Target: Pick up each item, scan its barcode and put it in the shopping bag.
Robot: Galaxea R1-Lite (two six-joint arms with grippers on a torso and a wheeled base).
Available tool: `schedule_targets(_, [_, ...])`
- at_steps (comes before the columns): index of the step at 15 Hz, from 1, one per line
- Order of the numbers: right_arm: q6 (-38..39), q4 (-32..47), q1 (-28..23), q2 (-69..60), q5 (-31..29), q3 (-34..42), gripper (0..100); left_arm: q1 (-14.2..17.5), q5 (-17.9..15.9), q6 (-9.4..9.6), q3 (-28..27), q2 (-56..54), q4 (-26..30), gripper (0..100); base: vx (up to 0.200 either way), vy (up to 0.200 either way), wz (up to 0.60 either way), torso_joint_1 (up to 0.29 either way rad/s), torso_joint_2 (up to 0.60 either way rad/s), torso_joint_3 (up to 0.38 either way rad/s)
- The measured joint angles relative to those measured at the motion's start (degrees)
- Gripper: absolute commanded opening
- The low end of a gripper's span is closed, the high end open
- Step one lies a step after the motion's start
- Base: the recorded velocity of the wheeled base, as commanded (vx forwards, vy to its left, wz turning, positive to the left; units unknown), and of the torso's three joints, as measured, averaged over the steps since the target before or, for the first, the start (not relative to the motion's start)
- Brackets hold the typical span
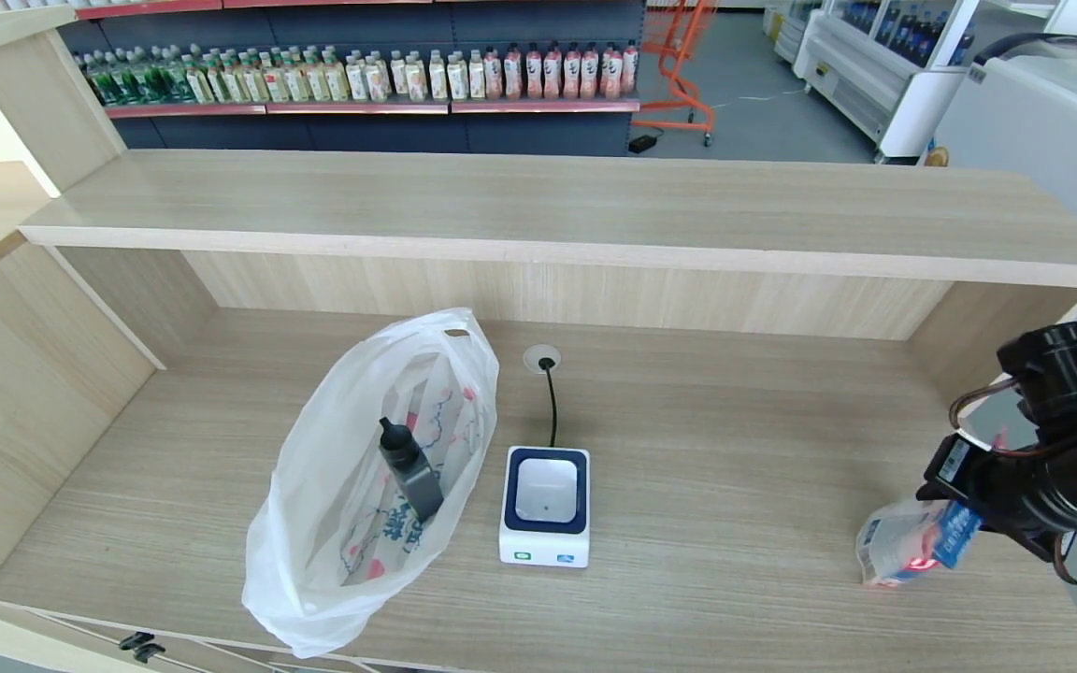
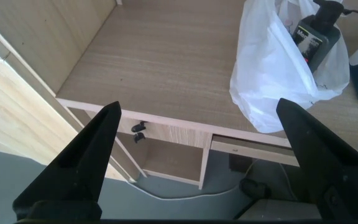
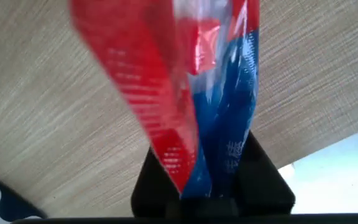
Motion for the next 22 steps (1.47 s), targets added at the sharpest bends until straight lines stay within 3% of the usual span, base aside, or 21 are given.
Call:
schedule_targets(4, [-6.5,-3.9,2.7,2.9,-4.6,0.0,0,0.0,0.0,0.00,0.0,0.0,0.0,100,0.000,0.000,0.00,0.000,0.00,0.000])
schedule_targets(7, [-15.7,-4.4,2.5,-1.0,1.4,0.0,0,0.0,0.0,0.00,0.0,0.0,0.0,100,0.000,0.000,0.00,0.000,0.00,0.000])
schedule_targets(9, [-22.1,-3.9,1.1,-5.4,8.3,-1.0,0,0.0,0.0,0.00,0.0,0.0,0.0,100,0.000,0.000,0.00,0.000,0.00,0.000])
schedule_targets(10, [-24.0,-3.1,0.2,-7.9,14.6,-2.0,0,0.0,0.0,0.00,0.0,0.0,0.0,100,0.000,0.000,0.00,0.000,0.00,0.000])
schedule_targets(15, [-25.5,-1.3,-1.7,-18.8,57.6,-4.7,0,0.0,0.0,0.01,0.0,0.0,0.0,100,0.000,0.000,0.00,0.000,0.00,0.000])
schedule_targets(16, [-25.5,-1.3,-1.0,-20.7,62.6,-4.8,0,0.0,0.0,0.00,0.0,0.0,0.0,100,0.000,0.000,0.00,0.000,0.00,0.000])
schedule_targets(19, [-21.5,-1.2,4.9,-23.8,66.5,-5.2,0,0.0,0.0,-0.02,0.0,0.0,0.0,100,0.000,0.000,0.00,0.000,0.00,0.000])
schedule_targets(22, [-17.5,-1.3,7.7,-25.3,69.9,-5.5,0,0.0,0.0,0.00,0.0,0.0,0.0,100,0.000,0.000,0.00,0.000,0.00,0.000])
